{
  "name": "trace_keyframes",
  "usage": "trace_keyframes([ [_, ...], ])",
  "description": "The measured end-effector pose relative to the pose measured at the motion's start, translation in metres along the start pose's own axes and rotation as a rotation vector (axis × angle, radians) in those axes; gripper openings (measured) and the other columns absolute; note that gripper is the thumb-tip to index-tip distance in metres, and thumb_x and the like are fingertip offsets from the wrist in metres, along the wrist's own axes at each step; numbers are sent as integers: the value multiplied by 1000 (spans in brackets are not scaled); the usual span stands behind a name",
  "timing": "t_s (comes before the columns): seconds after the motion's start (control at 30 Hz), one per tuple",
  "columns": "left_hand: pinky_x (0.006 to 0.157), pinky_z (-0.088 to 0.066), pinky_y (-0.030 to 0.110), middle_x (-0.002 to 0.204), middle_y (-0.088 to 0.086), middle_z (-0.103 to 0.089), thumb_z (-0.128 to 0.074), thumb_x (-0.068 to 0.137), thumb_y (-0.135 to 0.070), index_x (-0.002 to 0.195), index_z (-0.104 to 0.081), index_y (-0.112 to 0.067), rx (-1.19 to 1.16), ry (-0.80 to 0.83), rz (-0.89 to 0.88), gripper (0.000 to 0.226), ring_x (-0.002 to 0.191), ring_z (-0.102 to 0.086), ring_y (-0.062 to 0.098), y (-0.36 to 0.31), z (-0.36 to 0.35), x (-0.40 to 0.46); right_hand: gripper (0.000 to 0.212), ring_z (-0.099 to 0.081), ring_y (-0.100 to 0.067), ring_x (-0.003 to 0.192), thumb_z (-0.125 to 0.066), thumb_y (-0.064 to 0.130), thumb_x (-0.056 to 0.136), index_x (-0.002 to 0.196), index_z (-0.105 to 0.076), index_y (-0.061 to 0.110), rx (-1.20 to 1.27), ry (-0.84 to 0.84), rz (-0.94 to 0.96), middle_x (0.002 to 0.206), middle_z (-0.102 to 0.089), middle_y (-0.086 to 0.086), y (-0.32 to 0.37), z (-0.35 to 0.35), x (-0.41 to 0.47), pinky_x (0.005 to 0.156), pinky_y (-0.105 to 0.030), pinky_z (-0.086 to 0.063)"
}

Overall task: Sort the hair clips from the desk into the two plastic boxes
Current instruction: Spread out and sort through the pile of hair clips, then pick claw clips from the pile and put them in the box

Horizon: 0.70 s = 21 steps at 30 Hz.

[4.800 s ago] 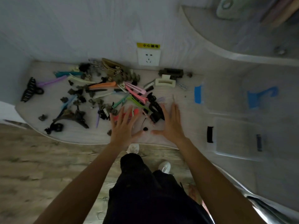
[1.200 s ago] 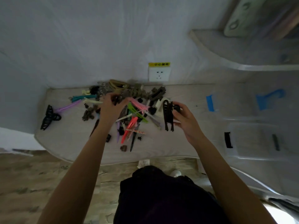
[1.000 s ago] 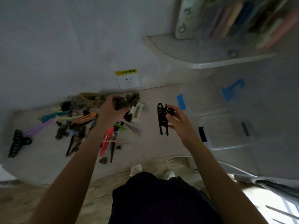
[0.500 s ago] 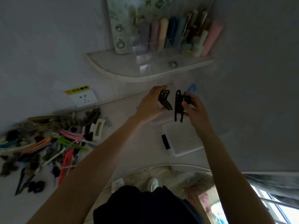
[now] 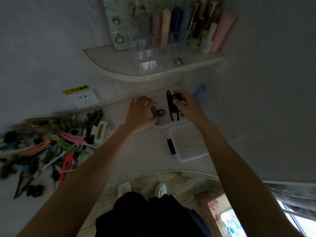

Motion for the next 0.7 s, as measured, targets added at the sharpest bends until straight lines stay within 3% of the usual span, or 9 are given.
trace_keyframes([
  [0.13, 108, -29, 41, 140, 7, -45, -66, 79, -43, 134, -44, -20, -119, -117, 99, 63, 130, -38, 27, 21, 5, -22, 39, -53, -29, 116, -53, 21, 93, 130, -45, 13, -163, 60, -49, 128, -53, -18, -3, -15, 18, 95, -45, -49],
  [0.33, 112, -28, 39, 150, 0, -33, -61, 84, -43, 142, -33, -20, -268, -86, 176, 68, 136, -31, 21, 22, -2, -33, 40, -52, -33, 115, -49, 13, 93, 132, -41, 5, -532, 6, 55, 129, -53, -18, -5, -27, 20, 96, -42, -45],
  [0.5, 107, -29, 30, 140, 7, -46, -59, 88, -31, 132, -48, -16, -337, -142, 173, 48, 130, -39, 24, 33, 11, -44, 27, -58, -32, 100, -47, 1, 89, 115, -57, 1, -382, -160, 254, 109, -62, -19, 23, -37, -24, 88, -40, -50],
  [0.6, 97, -34, 22, 124, 8, -58, -53, 89, -30, 122, -56, -14, -405, -336, 224, 37, 115, -51, 23, 60, 41, -87, 26, -58, -27, 101, -47, 5, 89, 112, -60, 5, -319, -123, 366, 110, -64, -14, 45, -78, -61, 89, -31, -44],
  [0.7, 88, -38, 22, 116, 9, -61, -51, 90, -31, 118, -58, -13, -361, -461, 381, 34, 106, -55, 23, 114, 60, -151, 29, -51, -24, 111, -47, 10, 91, 118, -57, 12, -382, 118, 446, 118, -60, -10, 60, -157, -77, 90, -21, -35],
])
Point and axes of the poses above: each hand's wrist, its own x-axis towards the middle knuckle, its own z-axis out of the back of the hand, y = z × x, the point moved 9 cm from there along x, towards the middle knuckle
